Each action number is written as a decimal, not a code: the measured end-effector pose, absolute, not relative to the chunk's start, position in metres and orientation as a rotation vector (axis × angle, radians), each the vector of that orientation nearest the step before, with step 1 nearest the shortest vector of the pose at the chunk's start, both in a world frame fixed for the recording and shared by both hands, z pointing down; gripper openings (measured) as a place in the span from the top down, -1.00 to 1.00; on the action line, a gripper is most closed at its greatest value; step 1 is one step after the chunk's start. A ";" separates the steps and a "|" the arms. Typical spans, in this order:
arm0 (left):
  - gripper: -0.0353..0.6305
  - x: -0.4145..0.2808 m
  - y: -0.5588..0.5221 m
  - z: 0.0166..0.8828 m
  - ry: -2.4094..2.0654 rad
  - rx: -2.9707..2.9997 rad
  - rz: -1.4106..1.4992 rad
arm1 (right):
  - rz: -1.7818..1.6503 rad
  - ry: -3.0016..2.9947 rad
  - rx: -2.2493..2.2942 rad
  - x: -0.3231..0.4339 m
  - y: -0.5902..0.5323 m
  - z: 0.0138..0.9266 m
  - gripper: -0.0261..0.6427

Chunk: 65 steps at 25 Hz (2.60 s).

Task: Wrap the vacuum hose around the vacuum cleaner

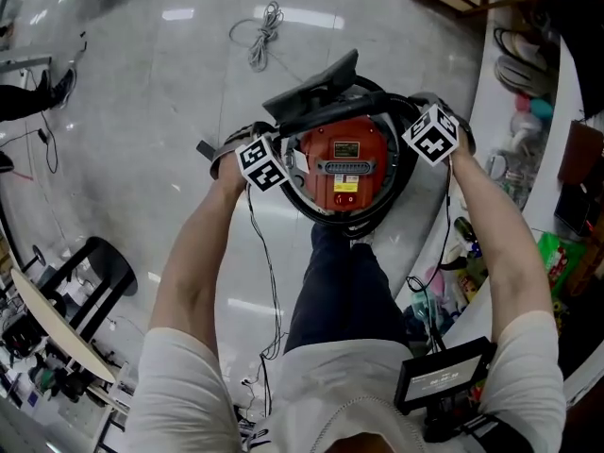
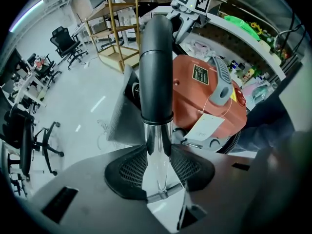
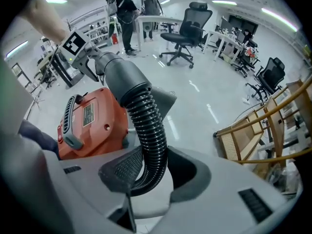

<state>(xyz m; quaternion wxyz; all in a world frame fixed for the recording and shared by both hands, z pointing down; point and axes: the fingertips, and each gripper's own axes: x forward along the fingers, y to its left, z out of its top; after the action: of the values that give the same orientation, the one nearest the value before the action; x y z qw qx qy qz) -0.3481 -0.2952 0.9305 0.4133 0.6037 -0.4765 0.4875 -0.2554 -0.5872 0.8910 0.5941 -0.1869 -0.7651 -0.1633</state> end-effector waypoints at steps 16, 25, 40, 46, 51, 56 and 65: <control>0.45 -0.362 -0.297 0.959 -1.228 1.502 1.172 | -0.368 -1.722 -0.375 -0.277 -0.592 0.936 0.44; 0.45 -0.378 -0.275 0.985 -1.223 1.440 1.174 | -0.360 -1.678 -0.383 -0.275 -0.570 0.968 0.44; 0.53 -0.375 -0.272 0.983 -1.366 1.390 1.065 | -0.263 -1.705 -0.276 -0.264 -0.582 0.980 0.44; 0.53 -0.378 -0.280 0.962 -1.481 1.345 0.958 | -0.244 -1.745 -0.243 -0.252 -0.587 0.956 0.44; 0.53 -0.368 -0.298 0.927 -1.617 1.303 0.771 | -0.181 -1.844 -0.229 -0.240 -0.582 0.914 0.44; 0.60 -0.336 -0.319 0.875 -1.722 1.295 0.554 | -0.047 -1.942 -0.236 -0.214 -0.558 0.859 0.44; 0.75 -0.246 -0.323 0.765 -1.821 1.251 0.220 | 0.209 -2.057 -0.173 -0.142 -0.523 0.758 0.44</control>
<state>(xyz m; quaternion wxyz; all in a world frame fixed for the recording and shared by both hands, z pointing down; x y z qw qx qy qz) -0.2461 -0.3234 0.7648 0.4446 0.5047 -0.7346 0.0889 -0.1419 -0.5233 0.7579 0.5083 -0.0718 -0.8538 0.0869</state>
